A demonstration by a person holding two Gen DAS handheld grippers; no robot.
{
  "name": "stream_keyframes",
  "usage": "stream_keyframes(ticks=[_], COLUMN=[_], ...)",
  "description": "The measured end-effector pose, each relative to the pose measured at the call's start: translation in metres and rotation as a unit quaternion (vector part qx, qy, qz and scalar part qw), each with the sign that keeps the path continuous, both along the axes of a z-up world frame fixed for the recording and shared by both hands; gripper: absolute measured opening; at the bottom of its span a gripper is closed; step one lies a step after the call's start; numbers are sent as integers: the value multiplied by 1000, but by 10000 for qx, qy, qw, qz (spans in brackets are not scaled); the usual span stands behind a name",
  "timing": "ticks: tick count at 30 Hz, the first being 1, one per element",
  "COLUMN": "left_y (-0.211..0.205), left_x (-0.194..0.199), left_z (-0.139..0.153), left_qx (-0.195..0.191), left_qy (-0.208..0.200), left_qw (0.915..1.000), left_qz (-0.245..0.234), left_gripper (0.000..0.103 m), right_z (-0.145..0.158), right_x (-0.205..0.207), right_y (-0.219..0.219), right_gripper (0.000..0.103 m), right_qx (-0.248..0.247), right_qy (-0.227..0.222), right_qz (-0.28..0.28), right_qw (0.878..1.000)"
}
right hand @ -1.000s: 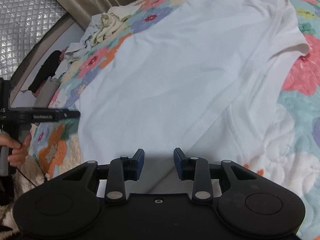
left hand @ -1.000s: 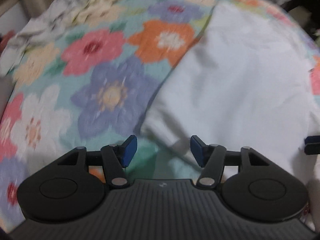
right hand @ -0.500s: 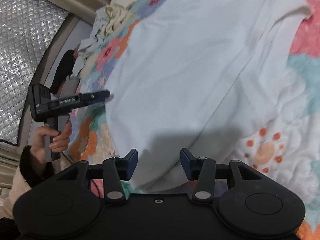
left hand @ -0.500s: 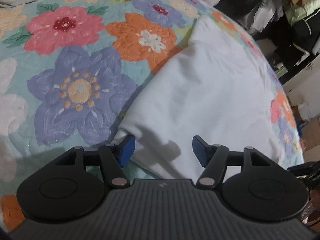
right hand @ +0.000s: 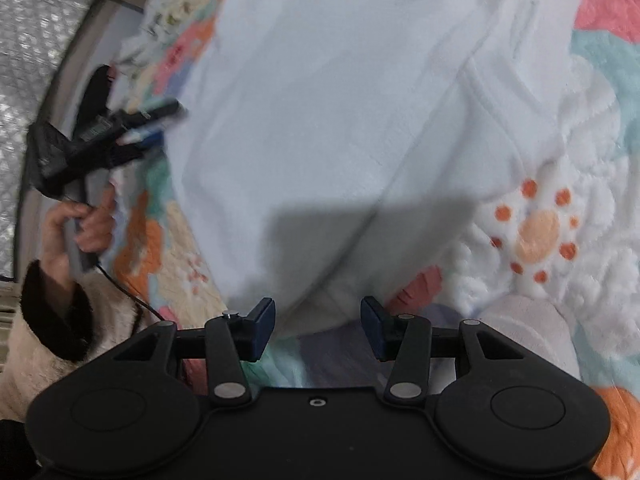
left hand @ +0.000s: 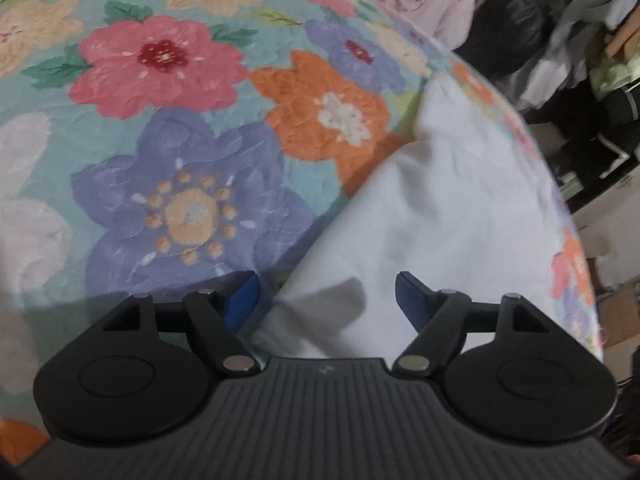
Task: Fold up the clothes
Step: 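Pinch the shirt edge with the left gripper while the right gripper pinches the hem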
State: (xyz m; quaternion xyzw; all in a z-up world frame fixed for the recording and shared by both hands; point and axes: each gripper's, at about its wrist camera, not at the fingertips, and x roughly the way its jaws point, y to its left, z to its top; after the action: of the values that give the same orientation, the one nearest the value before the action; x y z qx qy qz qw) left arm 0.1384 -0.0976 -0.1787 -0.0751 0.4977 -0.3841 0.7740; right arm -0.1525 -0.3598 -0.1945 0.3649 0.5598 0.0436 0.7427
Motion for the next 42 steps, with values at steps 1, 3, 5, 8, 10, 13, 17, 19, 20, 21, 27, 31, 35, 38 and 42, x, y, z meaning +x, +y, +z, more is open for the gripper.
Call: stream_keyframes(ticks=[1,3,5,8,10,13,17,19,20,21,27,31,35,38,42], left_y=[-1,-4,-7,-9,-3,1,-5,-9,-10,-11,-32,-49,-65,-82,-101], left_x=[-2,-7,-12,-16,-13,-7,-6,-11,-14,-16,-16,-23,-28,-29,-21], left_z=[-1,-2,-2,-3,-7,-12,-16,-9,-5,0,40,59,72,84,94], left_qx=[-73,-217,-157,-77,-260,-320,-295,-237,-246,-255,-192,-160,123,319,185], left_qy=[42,127,28,-60,102,248,247,98,51,5,-220,-504,-921,-1188,-1099], left_qw=[9999,9994,9994,9994,9994,9992,9992,9997,9997,9996,9996,9986,9956,9921,9936], left_qz=[-73,-219,-304,-340,-194,76,118,-4,-41,-77,13,-43,-120,-232,-198], left_gripper=[74,73,57,22,22,26,27,12,10,10,10,10,9,9,9], right_z=[-1,-7,-16,-27,-27,-30,-17,-6,-1,5,41,56,64,76,86], right_x=[0,-2,-2,-2,-5,-5,-3,0,-2,-5,-6,3,5,4,5], right_y=[1,4,6,1,-3,-7,7,16,11,6,-19,-29,-33,-40,-50], right_gripper=[53,53,60,69,69,69,26,22,20,19,18,18,18,18,18], right_qx=[-26,-68,161,634,917,911,-3,-474,-492,-510,-671,-869,-1023,-1244,-1459], right_qy=[86,161,100,-230,-592,-1007,-1473,-1708,-1854,-2000,-2649,-2705,-2797,-2902,-2988], right_qz=[28,94,-16,-338,-526,-752,-728,-545,-559,-573,-786,-821,-902,-955,-1092], right_qw=[10000,9998,9998,9972,9926,9879,9864,9827,9798,9768,9587,9553,9503,9440,9367])
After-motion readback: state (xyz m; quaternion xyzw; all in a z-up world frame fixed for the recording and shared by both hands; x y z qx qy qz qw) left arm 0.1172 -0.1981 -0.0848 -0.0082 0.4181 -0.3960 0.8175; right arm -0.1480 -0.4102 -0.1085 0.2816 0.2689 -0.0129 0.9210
